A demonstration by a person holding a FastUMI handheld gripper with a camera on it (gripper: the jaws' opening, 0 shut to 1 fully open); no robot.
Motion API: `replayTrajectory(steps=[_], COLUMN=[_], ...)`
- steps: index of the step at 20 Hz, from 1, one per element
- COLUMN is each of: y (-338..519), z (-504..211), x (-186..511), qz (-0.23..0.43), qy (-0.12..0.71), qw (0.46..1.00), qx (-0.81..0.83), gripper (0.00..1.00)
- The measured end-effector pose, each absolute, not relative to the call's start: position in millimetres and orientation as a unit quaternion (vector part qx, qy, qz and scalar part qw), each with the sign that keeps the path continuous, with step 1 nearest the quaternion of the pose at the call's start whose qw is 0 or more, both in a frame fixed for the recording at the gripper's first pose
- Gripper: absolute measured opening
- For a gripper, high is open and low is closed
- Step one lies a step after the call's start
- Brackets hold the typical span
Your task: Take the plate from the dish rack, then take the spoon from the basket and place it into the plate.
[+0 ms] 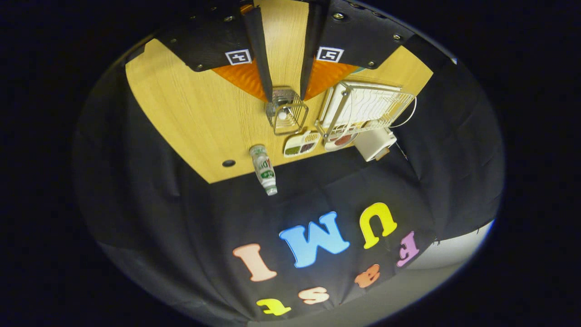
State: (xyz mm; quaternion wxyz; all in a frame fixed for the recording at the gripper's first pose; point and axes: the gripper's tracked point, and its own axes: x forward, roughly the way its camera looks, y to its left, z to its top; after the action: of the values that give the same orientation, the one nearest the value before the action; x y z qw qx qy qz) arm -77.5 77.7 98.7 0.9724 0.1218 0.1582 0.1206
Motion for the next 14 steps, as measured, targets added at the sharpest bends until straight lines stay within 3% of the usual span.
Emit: replayTrajectory(steps=[4,10,14], y=[75.7,91.5,101.1], z=[122.2,83.0,71.5], x=[-60.5,-16.6,13.6], qz=[0.120,0.114,0.099], qy=[0.079,0.069,0.041], qw=[0.984,0.990,0.993], qx=[0.103,0.043,0.038], gripper=[0.37,0.62,0.62])
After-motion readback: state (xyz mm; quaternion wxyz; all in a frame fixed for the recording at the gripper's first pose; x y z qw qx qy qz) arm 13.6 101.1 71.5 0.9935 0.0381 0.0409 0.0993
